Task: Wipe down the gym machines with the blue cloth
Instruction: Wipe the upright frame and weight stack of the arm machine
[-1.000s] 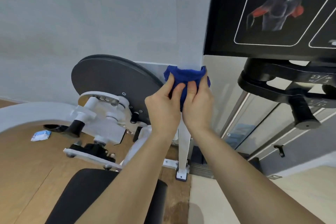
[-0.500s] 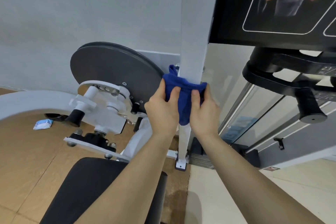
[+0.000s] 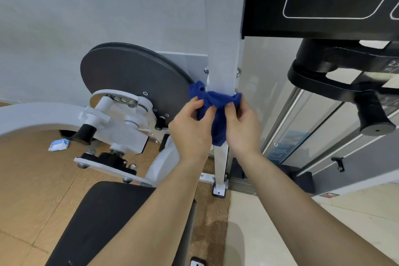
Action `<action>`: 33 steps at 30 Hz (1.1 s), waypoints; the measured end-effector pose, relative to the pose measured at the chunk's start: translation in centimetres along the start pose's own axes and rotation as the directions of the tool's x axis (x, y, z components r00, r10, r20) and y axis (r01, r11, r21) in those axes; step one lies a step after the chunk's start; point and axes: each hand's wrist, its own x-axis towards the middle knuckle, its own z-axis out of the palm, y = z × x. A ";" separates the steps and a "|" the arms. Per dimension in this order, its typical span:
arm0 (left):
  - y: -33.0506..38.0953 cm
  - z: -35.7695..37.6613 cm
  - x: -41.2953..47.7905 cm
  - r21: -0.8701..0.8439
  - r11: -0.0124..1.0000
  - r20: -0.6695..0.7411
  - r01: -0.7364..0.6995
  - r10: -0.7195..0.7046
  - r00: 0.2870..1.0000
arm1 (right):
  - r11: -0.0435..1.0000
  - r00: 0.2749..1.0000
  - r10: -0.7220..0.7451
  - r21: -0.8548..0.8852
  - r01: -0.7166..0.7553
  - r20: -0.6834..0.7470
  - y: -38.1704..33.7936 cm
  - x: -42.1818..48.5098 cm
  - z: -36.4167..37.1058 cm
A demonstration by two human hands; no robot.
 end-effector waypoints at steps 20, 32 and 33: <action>-2.9 4.0 -0.9 0.038 0.982 0.041 0.183 -0.184 0.982 | 0.990 0.991 0.083 -0.121 -0.071 0.102 5.7 0.0 1.4; -5.4 5.9 -1.7 -0.251 0.958 -0.123 0.138 -0.173 0.977 | 0.999 0.955 -0.019 -0.039 0.032 0.296 4.9 2.9 -1.2; -6.1 6.1 -1.8 -0.248 0.963 -0.131 0.101 -0.137 0.982 | 0.996 0.953 -0.039 -0.065 0.062 0.300 5.5 2.9 -1.0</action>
